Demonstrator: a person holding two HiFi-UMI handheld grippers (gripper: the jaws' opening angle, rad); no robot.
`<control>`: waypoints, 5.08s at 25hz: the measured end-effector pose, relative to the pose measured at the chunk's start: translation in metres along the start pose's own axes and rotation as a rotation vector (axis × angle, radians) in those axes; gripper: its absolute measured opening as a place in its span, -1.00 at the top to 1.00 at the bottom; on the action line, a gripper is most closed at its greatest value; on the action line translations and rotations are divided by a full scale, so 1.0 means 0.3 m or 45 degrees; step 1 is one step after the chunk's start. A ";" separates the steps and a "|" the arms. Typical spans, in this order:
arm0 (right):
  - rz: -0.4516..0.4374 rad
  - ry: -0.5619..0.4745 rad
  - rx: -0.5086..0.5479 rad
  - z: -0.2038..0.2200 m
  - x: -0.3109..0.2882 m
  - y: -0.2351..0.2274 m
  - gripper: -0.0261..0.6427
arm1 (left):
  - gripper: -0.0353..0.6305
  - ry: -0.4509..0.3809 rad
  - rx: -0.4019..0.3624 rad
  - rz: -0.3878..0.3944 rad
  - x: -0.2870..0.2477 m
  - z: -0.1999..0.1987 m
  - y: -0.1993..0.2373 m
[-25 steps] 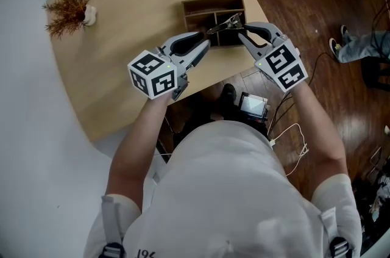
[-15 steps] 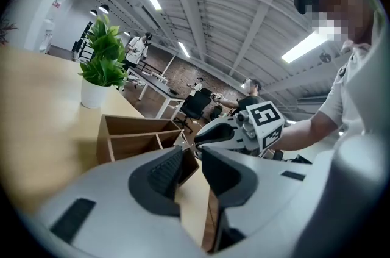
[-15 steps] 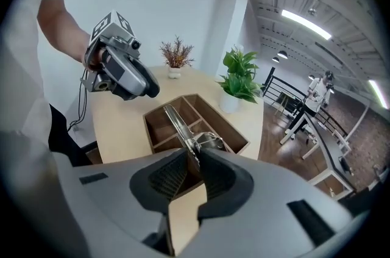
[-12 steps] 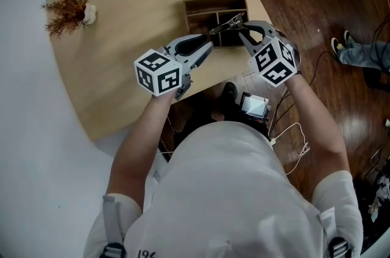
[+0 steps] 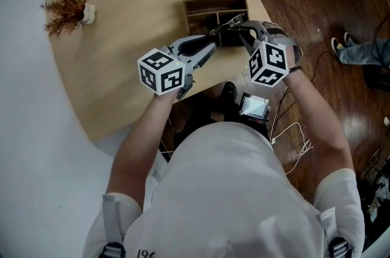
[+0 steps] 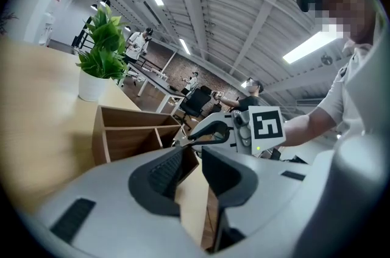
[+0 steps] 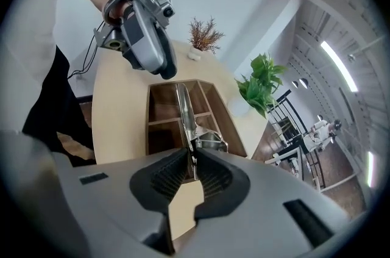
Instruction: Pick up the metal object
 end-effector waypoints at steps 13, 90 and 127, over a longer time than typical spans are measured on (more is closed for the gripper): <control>0.000 0.038 0.074 0.004 -0.034 0.027 0.81 | 0.65 0.010 -0.003 -0.021 -0.023 0.016 0.021; 0.231 -0.232 -0.588 -0.081 0.220 -0.104 0.91 | 0.65 -0.261 -0.160 0.063 0.117 -0.184 -0.209; 0.415 -0.437 -0.801 -0.152 0.586 -0.053 0.91 | 0.65 -0.426 -0.164 0.107 0.327 -0.207 -0.412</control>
Point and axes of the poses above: the fingertips, and each gripper's own axes: x backward along the fingers, y to its left, z out of its underside, the point moved 3 cm from there along x, backward along the fingers, and after that the axes turned 6 degrees about x, right-handed, at the moved point
